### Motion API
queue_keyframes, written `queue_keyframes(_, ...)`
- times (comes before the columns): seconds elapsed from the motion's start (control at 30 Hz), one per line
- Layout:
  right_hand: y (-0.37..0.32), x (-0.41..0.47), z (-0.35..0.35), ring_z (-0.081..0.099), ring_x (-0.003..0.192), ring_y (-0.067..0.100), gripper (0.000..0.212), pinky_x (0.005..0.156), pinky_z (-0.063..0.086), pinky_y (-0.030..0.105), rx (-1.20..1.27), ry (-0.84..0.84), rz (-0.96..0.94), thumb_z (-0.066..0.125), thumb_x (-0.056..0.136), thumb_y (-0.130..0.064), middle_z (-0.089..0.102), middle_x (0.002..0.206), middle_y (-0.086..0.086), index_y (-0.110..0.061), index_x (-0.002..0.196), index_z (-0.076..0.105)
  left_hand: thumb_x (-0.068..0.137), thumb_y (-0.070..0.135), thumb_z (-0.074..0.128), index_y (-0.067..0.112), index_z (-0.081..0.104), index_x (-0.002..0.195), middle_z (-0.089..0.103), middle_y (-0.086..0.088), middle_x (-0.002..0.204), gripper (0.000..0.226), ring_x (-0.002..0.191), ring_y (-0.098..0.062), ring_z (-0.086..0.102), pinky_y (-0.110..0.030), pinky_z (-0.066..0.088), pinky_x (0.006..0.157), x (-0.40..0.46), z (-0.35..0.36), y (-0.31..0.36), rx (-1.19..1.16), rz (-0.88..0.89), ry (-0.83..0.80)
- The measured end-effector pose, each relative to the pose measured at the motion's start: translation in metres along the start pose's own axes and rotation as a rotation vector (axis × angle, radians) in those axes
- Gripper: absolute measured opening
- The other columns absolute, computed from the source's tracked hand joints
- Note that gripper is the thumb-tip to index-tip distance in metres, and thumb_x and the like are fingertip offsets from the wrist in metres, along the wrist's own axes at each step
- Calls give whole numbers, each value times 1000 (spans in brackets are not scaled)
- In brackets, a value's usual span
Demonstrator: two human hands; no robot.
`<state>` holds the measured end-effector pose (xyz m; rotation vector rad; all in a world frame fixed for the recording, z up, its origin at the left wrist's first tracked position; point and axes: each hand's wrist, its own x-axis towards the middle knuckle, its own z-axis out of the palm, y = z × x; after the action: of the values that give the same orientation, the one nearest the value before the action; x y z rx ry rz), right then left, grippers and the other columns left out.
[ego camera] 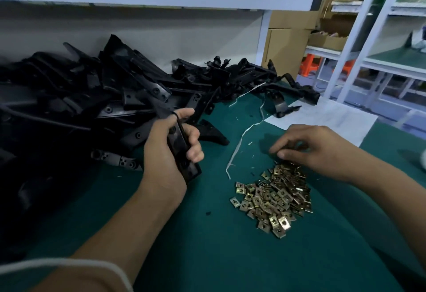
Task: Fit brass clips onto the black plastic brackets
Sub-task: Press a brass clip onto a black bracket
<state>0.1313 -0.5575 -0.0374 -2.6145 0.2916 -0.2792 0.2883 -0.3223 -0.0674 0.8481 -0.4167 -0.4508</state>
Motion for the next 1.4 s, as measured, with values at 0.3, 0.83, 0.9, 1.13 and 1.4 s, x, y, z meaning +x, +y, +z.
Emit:
queue_keyframes(0.3,10,6,-1,64,86,-2,11,72,44,17,-28,-73,74,83,86,-32,71,87,-21,-35,81,74,94,74,49,8,60,105,52,-13,67,67,54,-31,54,-39,50,53,-24,19,-11,621,267,-230)
queue_keyframes(0.83,10,0,-5,57,84,-5,17,68,42,17,-196,-118,105,78,92,-30,63,91,-14,-36,85,64,91,68,60,30,50,78,44,15,70,41,66,-7,43,-23,43,66,-30,21,-6,632,378,-75)
queue_keyframes(0.9,10,-1,-4,59,82,-1,16,71,44,22,-140,-99,106,75,94,-27,65,88,-12,-34,87,63,88,80,53,35,48,76,47,21,66,46,62,-2,45,-14,41,63,-31,21,-6,722,420,-82)
queue_keyframes(1.13,-33,-3,2,66,83,26,6,74,57,33,854,197,-201,59,102,-4,66,92,15,0,103,55,81,97,23,32,34,53,41,12,46,72,45,-3,44,-23,26,50,-35,28,-9,1450,541,-291)
queue_keyframes(1.4,-71,-10,42,52,79,44,5,69,47,47,764,363,-233,66,99,-9,57,86,22,-8,97,62,90,70,31,36,37,72,36,17,69,39,75,-15,41,-32,30,71,-35,34,-10,1673,583,-350)
